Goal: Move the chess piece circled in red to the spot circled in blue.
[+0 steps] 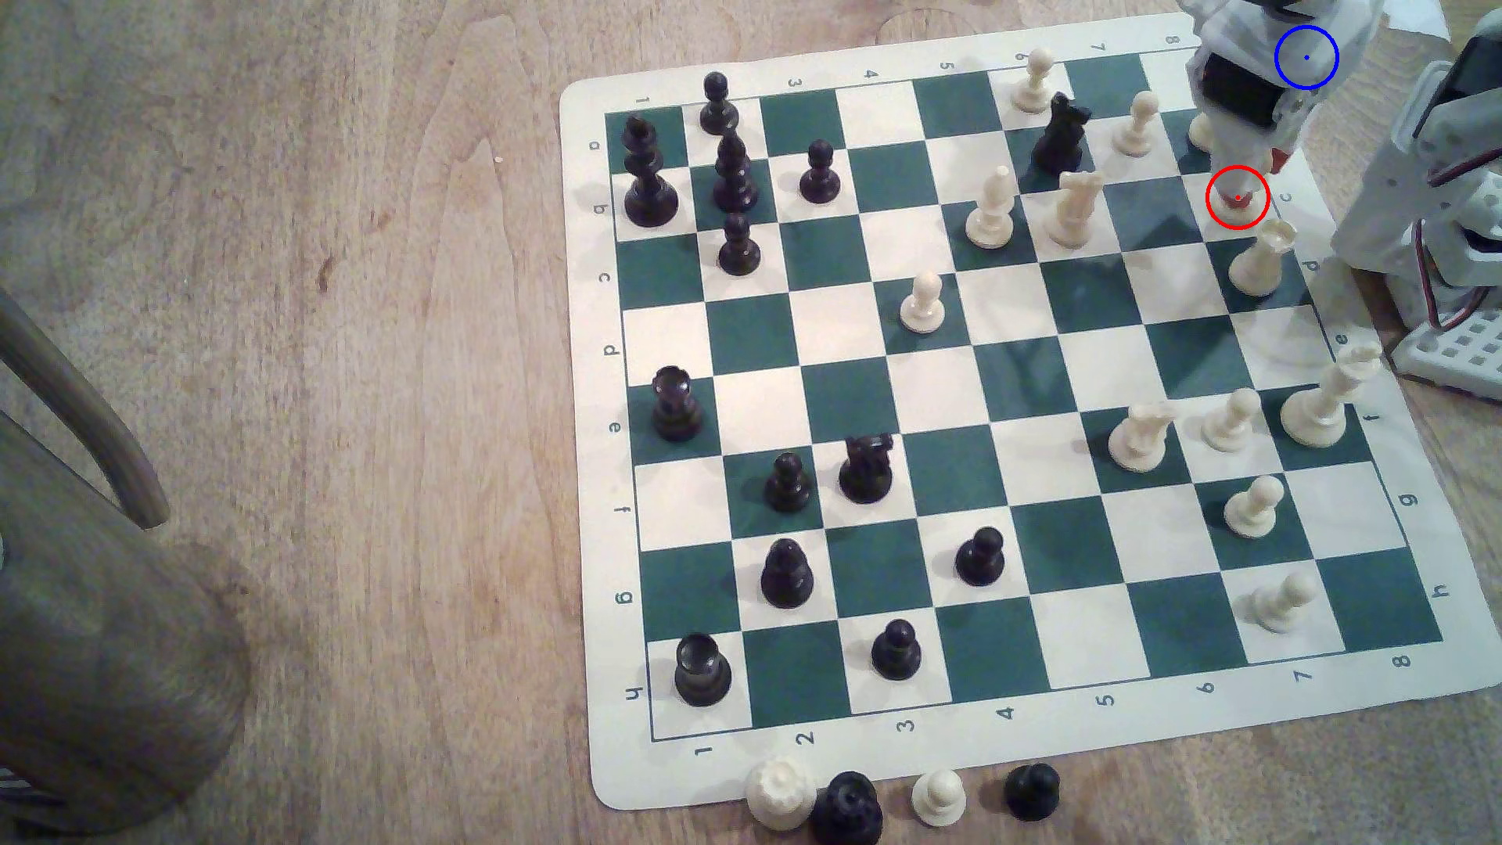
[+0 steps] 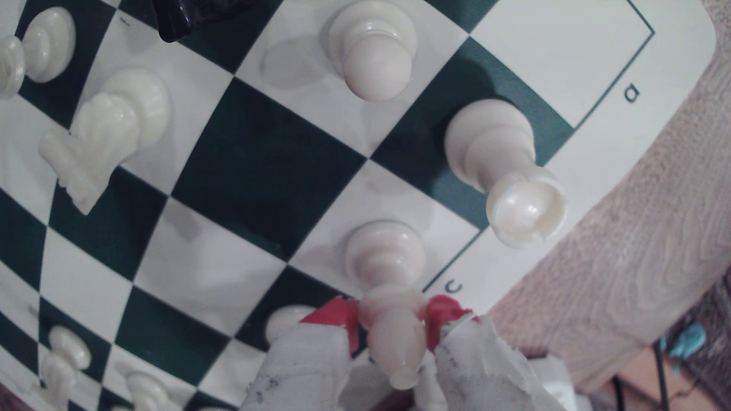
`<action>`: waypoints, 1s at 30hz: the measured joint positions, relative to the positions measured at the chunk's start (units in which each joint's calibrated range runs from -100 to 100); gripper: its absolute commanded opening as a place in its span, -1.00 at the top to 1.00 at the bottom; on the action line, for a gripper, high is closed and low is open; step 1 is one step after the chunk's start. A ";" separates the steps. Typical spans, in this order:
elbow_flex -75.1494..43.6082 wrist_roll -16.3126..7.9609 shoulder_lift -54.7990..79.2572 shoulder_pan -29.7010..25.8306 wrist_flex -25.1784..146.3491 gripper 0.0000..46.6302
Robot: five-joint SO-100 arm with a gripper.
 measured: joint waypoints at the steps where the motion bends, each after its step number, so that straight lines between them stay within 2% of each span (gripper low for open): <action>1: 0.00 0.00 0.00 -0.07 0.00 0.83; 3: 0.00 0.00 0.00 -0.07 0.00 0.86; 5: 0.00 0.00 0.00 -0.44 0.00 0.99; 16: -0.27 -0.98 0.67 -2.51 1.43 0.99; 26: -15.82 -1.32 -2.51 -3.39 12.59 0.99; 30: -22.32 -0.59 -2.68 -1.25 16.02 0.99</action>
